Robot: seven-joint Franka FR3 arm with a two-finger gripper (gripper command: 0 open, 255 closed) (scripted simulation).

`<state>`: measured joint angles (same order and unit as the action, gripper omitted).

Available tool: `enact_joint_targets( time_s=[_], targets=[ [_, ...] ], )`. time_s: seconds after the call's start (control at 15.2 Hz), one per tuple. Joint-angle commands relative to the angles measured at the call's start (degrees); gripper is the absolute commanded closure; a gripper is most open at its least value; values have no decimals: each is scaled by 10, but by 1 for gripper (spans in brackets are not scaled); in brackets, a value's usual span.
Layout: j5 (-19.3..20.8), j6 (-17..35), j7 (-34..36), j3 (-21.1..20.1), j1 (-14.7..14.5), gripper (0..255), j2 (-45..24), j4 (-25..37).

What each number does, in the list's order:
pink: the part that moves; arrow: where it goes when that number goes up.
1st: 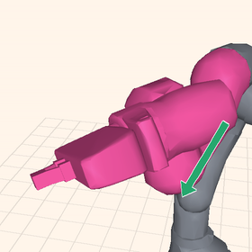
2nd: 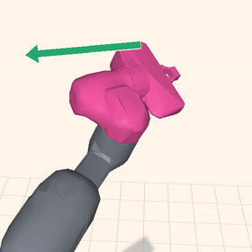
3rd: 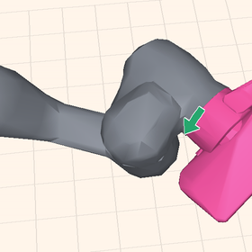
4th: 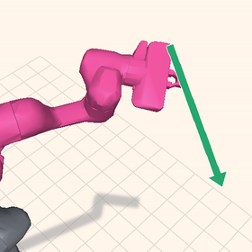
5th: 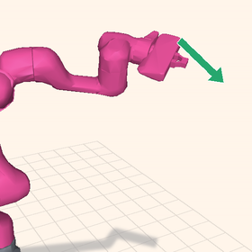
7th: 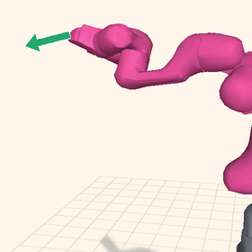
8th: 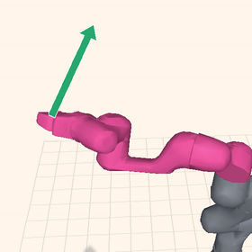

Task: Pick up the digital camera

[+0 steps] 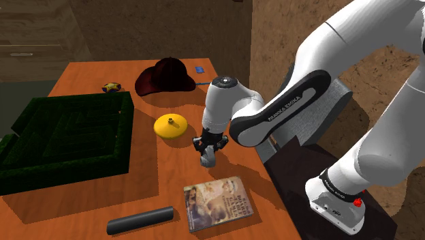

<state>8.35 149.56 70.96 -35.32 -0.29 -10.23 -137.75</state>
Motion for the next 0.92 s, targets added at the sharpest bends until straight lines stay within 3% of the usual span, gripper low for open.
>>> enact_joint_targets(
  time_s=[0.0,0.59,0.86],
  targets=[
    [-18,-13,-13,-8,6,255,15,1],
    [-92,-82,-64,-25,18,255,85,14],
    [-106,-99,-74,-25,18,255,100,19]
  ],
)
